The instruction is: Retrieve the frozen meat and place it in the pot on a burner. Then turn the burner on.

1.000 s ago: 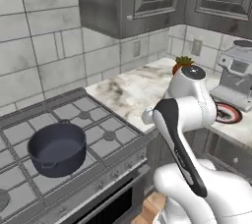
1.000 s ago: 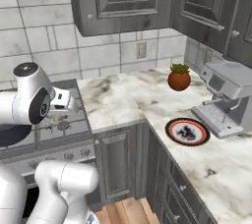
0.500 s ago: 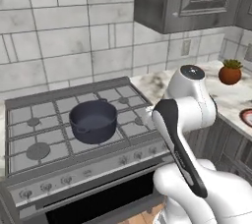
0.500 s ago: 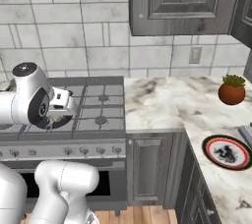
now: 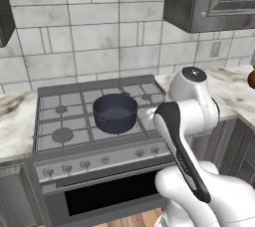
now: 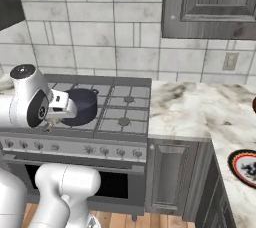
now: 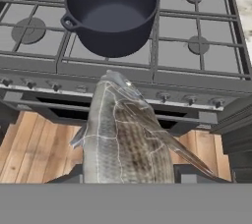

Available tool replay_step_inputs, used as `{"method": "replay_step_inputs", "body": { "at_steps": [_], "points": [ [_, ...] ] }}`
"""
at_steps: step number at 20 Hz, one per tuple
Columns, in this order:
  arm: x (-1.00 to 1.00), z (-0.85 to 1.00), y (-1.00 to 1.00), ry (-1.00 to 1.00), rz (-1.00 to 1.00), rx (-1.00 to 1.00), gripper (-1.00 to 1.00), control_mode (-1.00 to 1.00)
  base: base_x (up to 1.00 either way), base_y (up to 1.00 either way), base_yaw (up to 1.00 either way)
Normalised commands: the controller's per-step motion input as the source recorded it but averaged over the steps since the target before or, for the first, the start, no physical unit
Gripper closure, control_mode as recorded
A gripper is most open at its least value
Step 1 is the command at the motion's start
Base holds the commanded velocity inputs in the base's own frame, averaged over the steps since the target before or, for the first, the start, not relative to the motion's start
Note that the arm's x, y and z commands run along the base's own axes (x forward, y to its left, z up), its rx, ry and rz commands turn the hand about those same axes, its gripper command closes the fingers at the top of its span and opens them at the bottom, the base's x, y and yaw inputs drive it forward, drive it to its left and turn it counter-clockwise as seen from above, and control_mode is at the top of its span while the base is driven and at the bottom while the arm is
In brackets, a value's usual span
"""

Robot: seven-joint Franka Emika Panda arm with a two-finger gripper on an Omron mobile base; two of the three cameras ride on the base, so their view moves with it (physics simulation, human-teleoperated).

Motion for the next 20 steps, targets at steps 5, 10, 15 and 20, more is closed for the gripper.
{"method": "replay_step_inputs", "body": {
  "at_steps": [5,10,15,20],
  "points": [
    [0.0,0.0,0.0,0.0,0.0,0.0,1.0,1.0,0.0,0.16,0.02],
    [0.0,0.0,0.0,0.0,0.0,0.0,1.0,1.0,0.0,0.16,0.0],
    [0.0,0.0,0.0,0.0,0.0,0.0,1.0,1.0,0.05,0.2,0.0],
    [0.0,0.0,0.0,0.0,0.0,0.0,1.0,1.0,0.24,0.18,0.0]
  ]
}}
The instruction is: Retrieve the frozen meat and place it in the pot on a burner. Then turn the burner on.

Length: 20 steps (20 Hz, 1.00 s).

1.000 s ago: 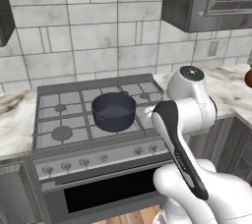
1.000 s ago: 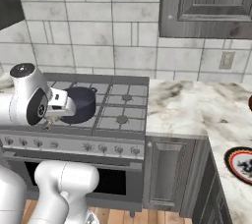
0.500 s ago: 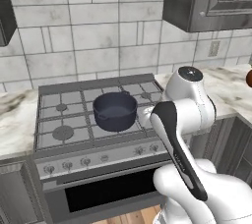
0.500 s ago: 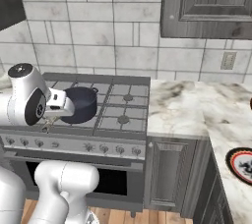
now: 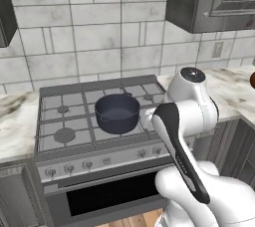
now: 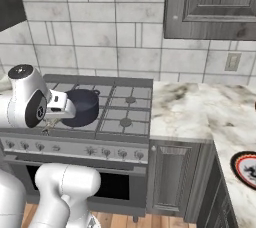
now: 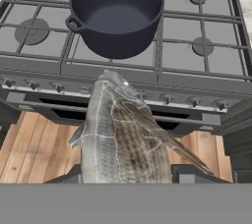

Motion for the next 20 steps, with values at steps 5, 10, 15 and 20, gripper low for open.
{"method": "replay_step_inputs", "body": {
  "at_steps": [5,10,15,20],
  "points": [
    [0.04,0.0,0.04,0.0,0.0,0.0,1.0,-1.0,0.16,0.13,0.0],
    [0.27,0.0,0.17,0.0,0.0,0.0,1.0,-1.0,0.0,0.0,0.0],
    [0.81,0.02,0.19,0.01,0.02,0.0,1.0,-1.0,0.0,0.0,0.0],
    [0.92,0.05,0.15,0.04,0.0,-0.05,1.0,-1.0,0.0,0.0,0.0]
  ]
}}
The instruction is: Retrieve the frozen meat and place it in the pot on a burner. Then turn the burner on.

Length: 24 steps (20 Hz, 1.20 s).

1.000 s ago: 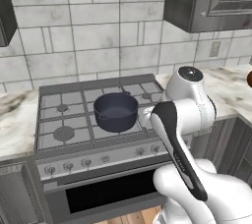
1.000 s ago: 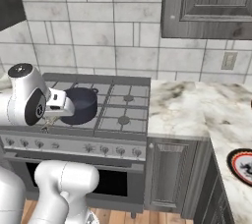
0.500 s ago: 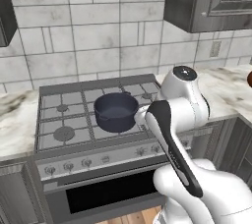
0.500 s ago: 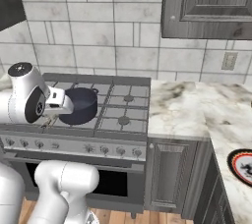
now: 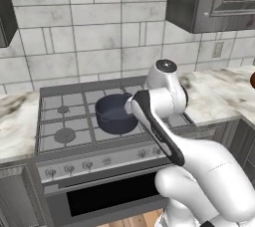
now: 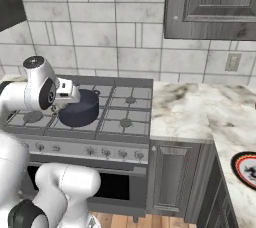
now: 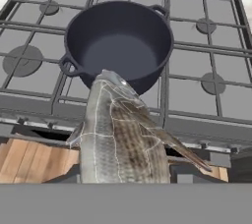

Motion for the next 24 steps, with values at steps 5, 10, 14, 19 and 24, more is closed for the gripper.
{"method": "replay_step_inputs", "body": {
  "at_steps": [5,10,14,19,24],
  "points": [
    [0.68,0.09,0.17,0.09,0.0,-0.03,1.0,-1.0,0.0,0.0,0.0],
    [0.97,-0.13,0.05,0.02,0.0,-0.04,1.0,-1.0,0.0,0.0,0.0],
    [0.88,-0.2,0.16,0.0,0.0,-0.06,1.0,-1.0,0.0,0.0,0.0],
    [0.52,-0.41,0.25,0.01,0.0,-0.04,1.0,-1.0,0.0,0.0,0.0],
    [0.19,-0.56,0.13,0.12,0.0,0.0,1.0,-1.0,0.0,0.0,0.0]
  ]
}}
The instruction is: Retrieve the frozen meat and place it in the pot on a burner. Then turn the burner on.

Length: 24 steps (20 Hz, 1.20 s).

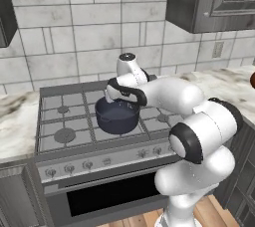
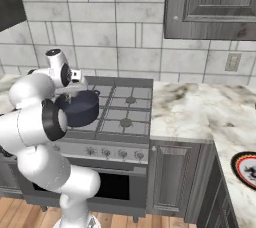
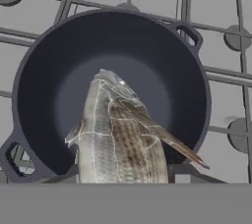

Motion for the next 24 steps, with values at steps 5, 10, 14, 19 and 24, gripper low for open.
{"method": "replay_step_inputs", "body": {
  "at_steps": [5,10,14,19,24],
  "points": [
    [0.16,-0.49,0.02,0.12,0.0,0.0,1.0,-1.0,0.0,0.0,0.0],
    [0.11,-0.42,0.0,0.15,0.0,0.0,1.0,-1.0,0.0,0.0,0.0],
    [0.1,-0.43,0.04,0.17,0.0,0.0,1.0,-1.0,0.0,0.0,0.0],
    [0.15,-0.15,0.01,0.04,0.0,0.0,1.0,-1.0,0.0,0.0,0.0],
    [0.13,-0.09,0.0,0.02,0.0,0.0,1.0,-1.0,0.0,0.0,0.0]
  ]
}}
